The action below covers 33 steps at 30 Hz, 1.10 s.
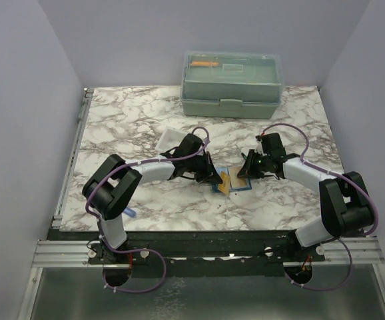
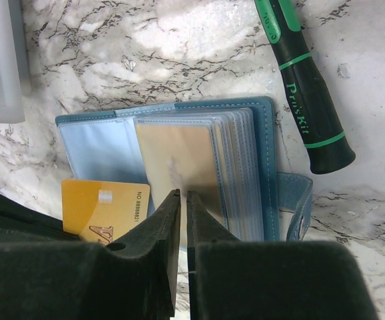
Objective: Put the credit cards into the card holder
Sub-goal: Insert the credit card into the card holder.
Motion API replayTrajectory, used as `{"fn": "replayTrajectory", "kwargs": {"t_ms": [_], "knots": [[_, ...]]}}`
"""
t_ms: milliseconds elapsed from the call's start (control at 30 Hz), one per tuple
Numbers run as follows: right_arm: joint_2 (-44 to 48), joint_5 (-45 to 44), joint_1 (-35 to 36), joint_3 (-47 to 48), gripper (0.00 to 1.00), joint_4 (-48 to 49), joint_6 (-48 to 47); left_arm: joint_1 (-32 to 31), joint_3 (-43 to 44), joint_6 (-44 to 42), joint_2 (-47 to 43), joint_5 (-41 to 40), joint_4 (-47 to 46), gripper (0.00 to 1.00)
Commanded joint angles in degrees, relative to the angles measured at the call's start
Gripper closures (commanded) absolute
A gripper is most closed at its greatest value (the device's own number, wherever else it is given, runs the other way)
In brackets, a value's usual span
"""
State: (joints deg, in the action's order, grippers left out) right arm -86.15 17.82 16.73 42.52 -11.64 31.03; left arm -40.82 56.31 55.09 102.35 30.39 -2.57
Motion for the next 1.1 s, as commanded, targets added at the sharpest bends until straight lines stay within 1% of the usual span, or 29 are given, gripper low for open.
{"fn": "replayTrajectory", "kwargs": {"t_ms": [0, 367, 500, 700, 867, 1067], "knots": [[-1.69, -0.58, -0.39, -1.76, 0.88, -1.81, -0.57, 0.48, -0.09, -0.12, 1.52, 0.25, -1.98, 1.00], [-1.57, -0.57, -0.46, -1.51, 0.88, -2.04, -0.27, 0.88, 1.42, -0.02, 4.57, -0.91, -3.89, 1.00], [-1.25, -1.01, -0.43, -0.94, 0.86, -2.74, -0.05, 0.87, 0.90, 1.47, 5.50, -2.67, -6.90, 1.00], [-0.23, -6.39, -0.47, 2.15, 0.81, -8.01, -0.20, 0.92, 0.04, 2.93, 6.24, -6.10, -9.82, 1.00], [1.55, -9.57, -0.47, 2.07, 0.77, -11.25, -0.70, 0.98, 0.33, 3.07, 6.41, -7.52, -10.25, 1.00], [0.64, -6.35, -0.47, -0.37, 0.76, -9.37, 0.03, 0.92, 0.57, 4.31, 7.63, -7.64, -11.44, 1.00]]}}
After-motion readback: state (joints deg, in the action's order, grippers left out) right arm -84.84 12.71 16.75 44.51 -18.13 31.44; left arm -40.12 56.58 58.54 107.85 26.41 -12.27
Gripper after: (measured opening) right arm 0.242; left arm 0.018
